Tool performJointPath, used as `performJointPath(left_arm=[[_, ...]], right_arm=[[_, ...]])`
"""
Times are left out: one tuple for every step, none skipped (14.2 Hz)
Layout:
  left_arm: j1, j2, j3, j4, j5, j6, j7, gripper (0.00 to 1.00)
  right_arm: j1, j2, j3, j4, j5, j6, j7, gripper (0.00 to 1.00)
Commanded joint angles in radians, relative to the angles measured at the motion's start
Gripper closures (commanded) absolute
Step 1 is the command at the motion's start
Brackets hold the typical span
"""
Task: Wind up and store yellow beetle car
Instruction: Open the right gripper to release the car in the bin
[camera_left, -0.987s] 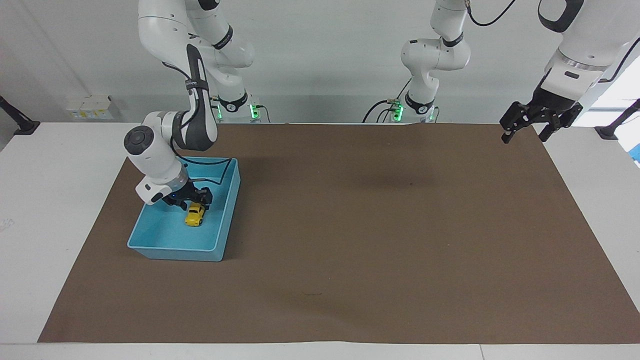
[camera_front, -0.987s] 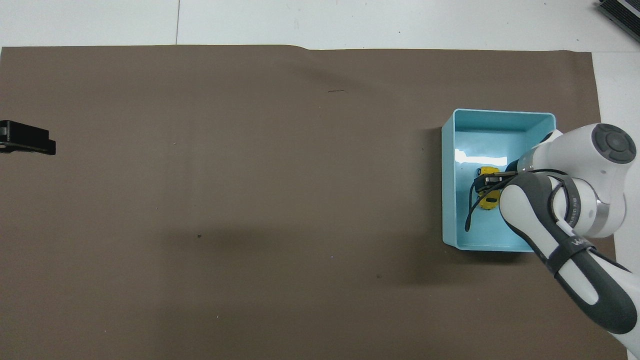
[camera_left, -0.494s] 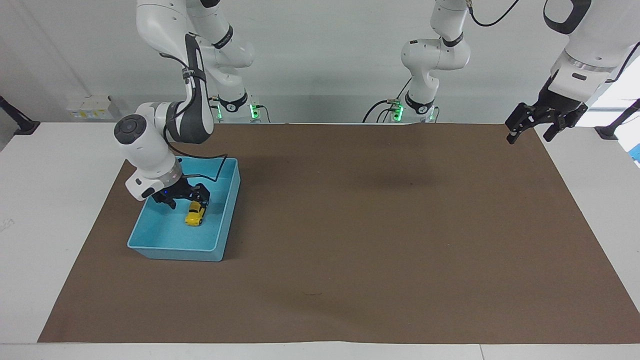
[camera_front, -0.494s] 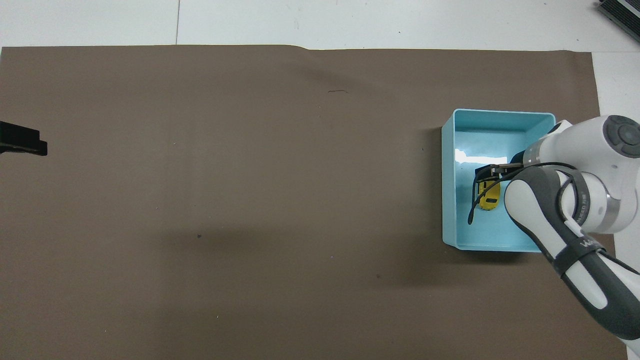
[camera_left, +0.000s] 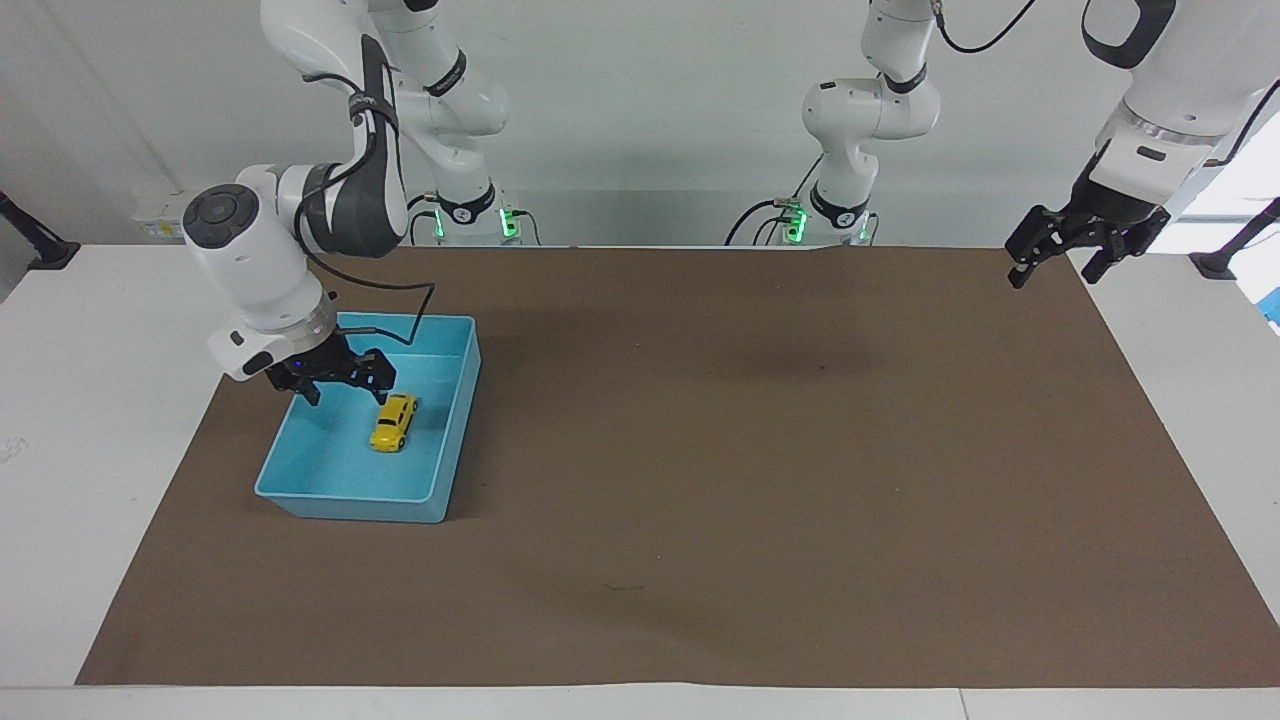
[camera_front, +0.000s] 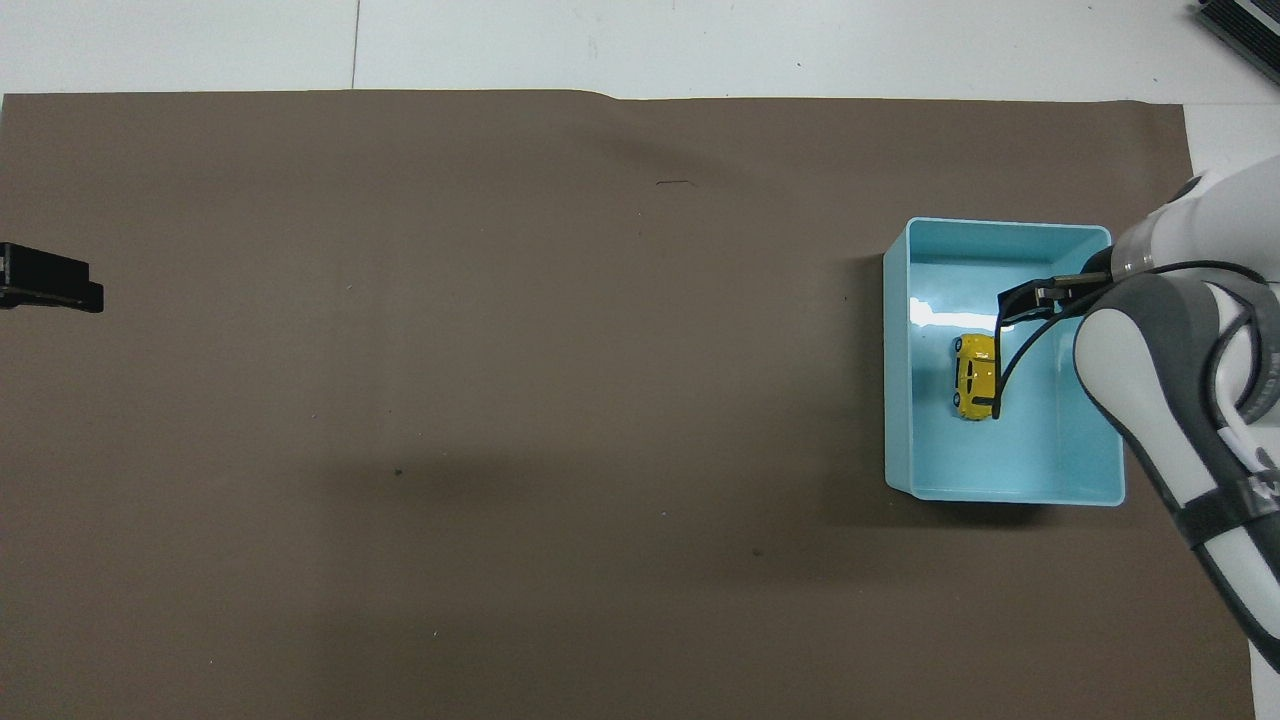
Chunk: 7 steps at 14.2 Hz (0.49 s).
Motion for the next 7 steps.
performJointPath(left_arm=[[0.024, -0.021, -0.010, -0.011, -0.007, -0.003, 0.006, 0.00], [0.025, -0.021, -0.010, -0.011, -0.007, -0.004, 0.006, 0.00], [0.025, -0.021, -0.009, -0.011, -0.007, -0.004, 0.006, 0.00], [0.025, -0.021, -0.010, -0.011, -0.006, -0.004, 0.006, 0.00], [0.024, -0.021, -0.010, -0.011, -0.006, -0.003, 0.006, 0.00], [0.024, -0.021, -0.010, -0.011, -0.006, -0.003, 0.006, 0.00], [0.024, -0.021, -0.010, -0.011, -0.006, -0.004, 0.006, 0.00]], right_arm=[[0.005, -0.034, 0.010, 0.062, -0.016, -0.107, 0.046, 0.00], [0.006, -0.051, 0.012, 0.075, -0.016, -0.136, 0.046, 0.00], [0.006, -0.075, 0.010, 0.078, -0.013, -0.158, 0.047, 0.00], [0.006, -0.101, 0.010, 0.076, -0.010, -0.170, 0.049, 0.00], [0.005, -0.124, 0.010, 0.078, -0.005, -0.193, 0.064, 0.00], [0.005, -0.144, 0.010, 0.081, -0.003, -0.220, 0.076, 0.00], [0.006, -0.158, 0.012, 0.093, -0.002, -0.247, 0.078, 0.00]])
